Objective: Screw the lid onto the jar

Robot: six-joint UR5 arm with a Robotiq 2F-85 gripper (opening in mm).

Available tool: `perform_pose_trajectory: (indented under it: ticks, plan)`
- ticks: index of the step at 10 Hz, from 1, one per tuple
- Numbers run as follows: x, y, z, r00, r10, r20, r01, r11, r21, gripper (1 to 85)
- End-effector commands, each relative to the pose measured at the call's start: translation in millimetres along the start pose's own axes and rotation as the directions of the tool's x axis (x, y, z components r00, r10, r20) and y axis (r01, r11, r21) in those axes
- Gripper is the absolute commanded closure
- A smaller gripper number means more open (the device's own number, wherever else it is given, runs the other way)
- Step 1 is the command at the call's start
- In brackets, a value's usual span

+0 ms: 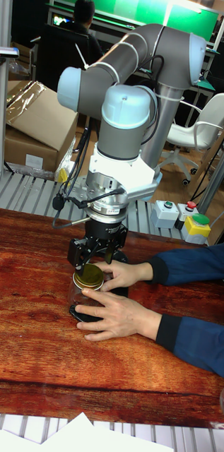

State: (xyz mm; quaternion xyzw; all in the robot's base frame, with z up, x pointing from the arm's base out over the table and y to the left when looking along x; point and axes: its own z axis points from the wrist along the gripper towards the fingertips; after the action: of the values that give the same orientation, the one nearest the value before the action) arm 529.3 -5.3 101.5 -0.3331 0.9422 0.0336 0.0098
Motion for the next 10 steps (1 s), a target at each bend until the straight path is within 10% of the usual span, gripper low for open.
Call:
perform_pose_trajectory:
  ticks: [1,10]
  plan:
    - [-3.3,-1.4,-3.6,1.0,0.001,0.014,-0.001,1.0,-0.006,9.7]
    - [-9.5,-2.9,-1.3,1.0,-0.015,0.024,0.015,1.0,-0.001,11.7]
